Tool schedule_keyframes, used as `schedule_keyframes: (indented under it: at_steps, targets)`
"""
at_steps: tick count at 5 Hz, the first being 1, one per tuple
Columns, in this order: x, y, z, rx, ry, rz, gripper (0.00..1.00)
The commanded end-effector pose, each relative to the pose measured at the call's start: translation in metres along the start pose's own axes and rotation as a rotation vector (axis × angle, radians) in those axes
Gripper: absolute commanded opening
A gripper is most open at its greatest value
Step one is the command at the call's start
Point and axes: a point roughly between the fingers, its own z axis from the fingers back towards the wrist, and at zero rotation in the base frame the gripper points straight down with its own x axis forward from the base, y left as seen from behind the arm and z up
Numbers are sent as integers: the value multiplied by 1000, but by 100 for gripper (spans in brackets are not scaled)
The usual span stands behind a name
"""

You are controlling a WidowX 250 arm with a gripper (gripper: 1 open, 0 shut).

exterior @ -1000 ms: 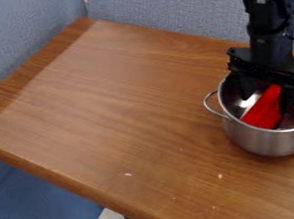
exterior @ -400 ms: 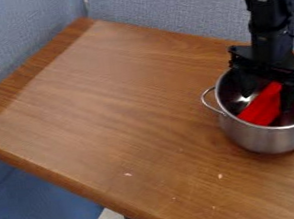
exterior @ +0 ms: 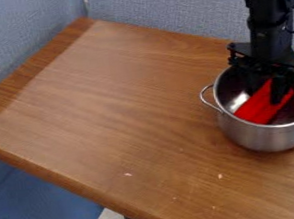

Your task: Put the red object in the metal pot

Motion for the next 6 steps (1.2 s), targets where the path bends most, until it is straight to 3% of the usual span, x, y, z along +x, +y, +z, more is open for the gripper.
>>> schedule_keyframes:
  at_steps: [1,2,3,6]
  targets:
    - [7,7,9,5,-35,17,0]
    - [6,7,11,15,-24,25,100]
    - [5,8,13,25,-18,33,100]
    - [3,9,35,17,-40,48,100]
